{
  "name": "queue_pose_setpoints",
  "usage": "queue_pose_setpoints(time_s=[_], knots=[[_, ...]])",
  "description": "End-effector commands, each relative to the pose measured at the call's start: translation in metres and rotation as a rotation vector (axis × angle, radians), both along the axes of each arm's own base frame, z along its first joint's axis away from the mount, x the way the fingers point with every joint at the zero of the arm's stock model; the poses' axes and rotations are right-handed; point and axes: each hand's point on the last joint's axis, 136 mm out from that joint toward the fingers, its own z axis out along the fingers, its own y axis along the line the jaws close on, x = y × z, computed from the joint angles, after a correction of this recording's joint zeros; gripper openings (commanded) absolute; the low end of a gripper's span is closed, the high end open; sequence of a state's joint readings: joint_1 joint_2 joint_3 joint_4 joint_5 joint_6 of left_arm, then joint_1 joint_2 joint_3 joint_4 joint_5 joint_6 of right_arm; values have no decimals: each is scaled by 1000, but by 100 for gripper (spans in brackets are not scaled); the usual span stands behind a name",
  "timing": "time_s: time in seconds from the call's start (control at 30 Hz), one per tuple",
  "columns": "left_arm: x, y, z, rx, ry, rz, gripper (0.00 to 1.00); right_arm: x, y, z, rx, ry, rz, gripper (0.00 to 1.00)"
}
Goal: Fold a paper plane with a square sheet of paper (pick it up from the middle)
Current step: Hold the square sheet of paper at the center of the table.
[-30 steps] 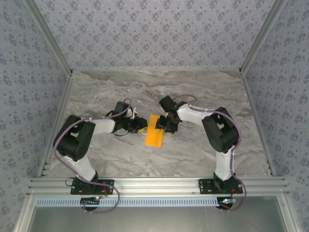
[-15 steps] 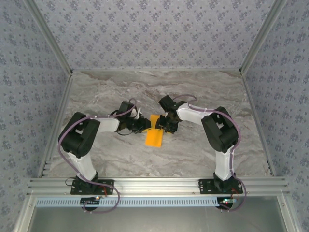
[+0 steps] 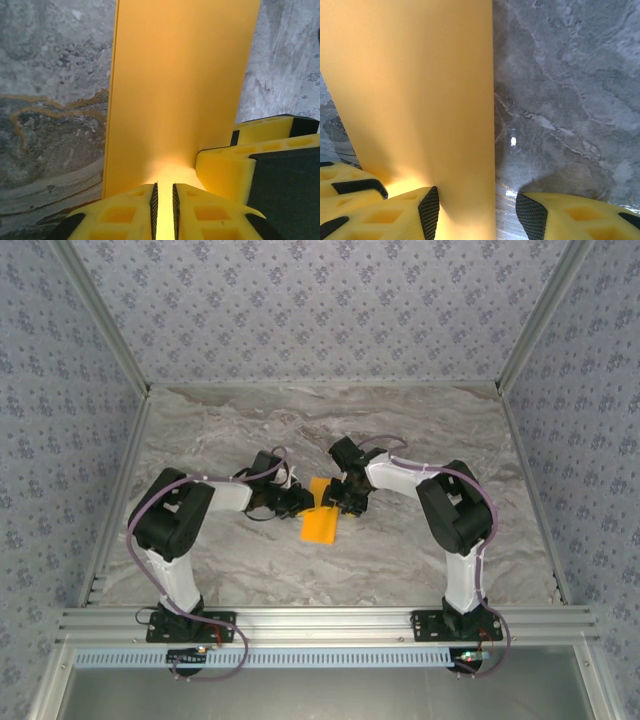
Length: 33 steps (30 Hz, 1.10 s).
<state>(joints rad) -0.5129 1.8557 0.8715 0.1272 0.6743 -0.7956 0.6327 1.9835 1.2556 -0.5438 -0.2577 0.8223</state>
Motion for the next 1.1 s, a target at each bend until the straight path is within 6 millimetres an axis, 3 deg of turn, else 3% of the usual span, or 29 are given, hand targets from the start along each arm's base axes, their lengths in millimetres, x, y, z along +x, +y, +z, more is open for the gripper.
queue_pose_setpoints(time_s=[0.0, 0.13, 0.23, 0.33, 0.47, 0.63, 0.73, 0.93, 1.07], knots=[[-3, 3, -11, 57, 15, -14, 16, -60, -28, -107, -174, 211, 34, 55], [-13, 16, -29, 139, 53, -23, 14, -59, -24, -99, -155, 197, 31, 55], [-24, 29, -46, 223, 97, -28, 12, -50, -18, -77, -113, 149, 26, 55], [-34, 42, -63, 296, 142, -38, 10, -35, -16, -39, -79, 55, 11, 56], [-44, 52, -79, 349, 189, -37, 6, -20, -28, 11, -64, -78, -43, 61], [-47, 56, -86, 378, 210, -33, 0, -12, -24, 50, -8, -202, -50, 62], [-48, 59, -88, 396, 216, -35, 0, -8, -4, 61, 49, -253, -9, 52], [-50, 63, -93, 422, 228, -32, 0, 4, 30, 57, 126, -266, 16, 9], [-51, 65, -96, 433, 239, -27, 0, 15, 43, 47, 157, -260, 20, 0]])
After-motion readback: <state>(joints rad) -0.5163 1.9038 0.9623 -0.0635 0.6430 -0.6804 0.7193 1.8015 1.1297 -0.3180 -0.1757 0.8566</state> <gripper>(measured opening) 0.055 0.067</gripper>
